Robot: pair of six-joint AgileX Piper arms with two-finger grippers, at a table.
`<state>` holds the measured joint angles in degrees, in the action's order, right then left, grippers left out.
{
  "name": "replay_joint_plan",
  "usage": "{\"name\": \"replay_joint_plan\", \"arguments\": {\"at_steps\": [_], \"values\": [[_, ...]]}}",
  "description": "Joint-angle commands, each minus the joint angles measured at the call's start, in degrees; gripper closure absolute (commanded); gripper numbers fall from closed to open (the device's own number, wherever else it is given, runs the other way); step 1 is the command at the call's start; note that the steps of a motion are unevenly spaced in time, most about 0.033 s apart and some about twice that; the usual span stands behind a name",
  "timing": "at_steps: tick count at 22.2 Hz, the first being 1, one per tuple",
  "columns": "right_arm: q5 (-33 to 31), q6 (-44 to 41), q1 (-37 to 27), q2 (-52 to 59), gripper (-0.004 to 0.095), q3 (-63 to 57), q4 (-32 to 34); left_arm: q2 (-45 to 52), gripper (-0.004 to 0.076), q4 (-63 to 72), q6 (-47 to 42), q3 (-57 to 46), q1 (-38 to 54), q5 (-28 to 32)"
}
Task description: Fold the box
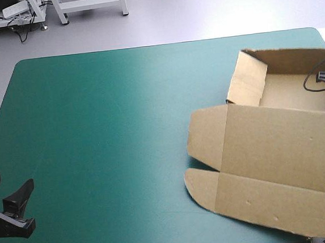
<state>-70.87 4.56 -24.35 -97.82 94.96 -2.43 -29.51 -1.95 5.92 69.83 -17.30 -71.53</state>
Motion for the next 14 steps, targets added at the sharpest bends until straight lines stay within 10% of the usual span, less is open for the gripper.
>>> {"name": "replay_joint_plan", "arguments": {"at_steps": [1,8,14], "values": [[5.1,2.2,-2.0,3.3,0.0911,-8.8,-1.9,-0.7,0.027,0.0,-0.3,1.0,-0.3,-1.7],[26.7,6.3,-2.0,1.6,0.0911,-27.5,-5.6,-0.7,0.027,0.0,-0.3,1.0,-0.3,-0.6],[26.8,12.5,-2.0,-0.2,0.0887,-27.6,-4.6,-0.8,0.027,0.0,-0.5,1.0,-0.3,0.7]]}}
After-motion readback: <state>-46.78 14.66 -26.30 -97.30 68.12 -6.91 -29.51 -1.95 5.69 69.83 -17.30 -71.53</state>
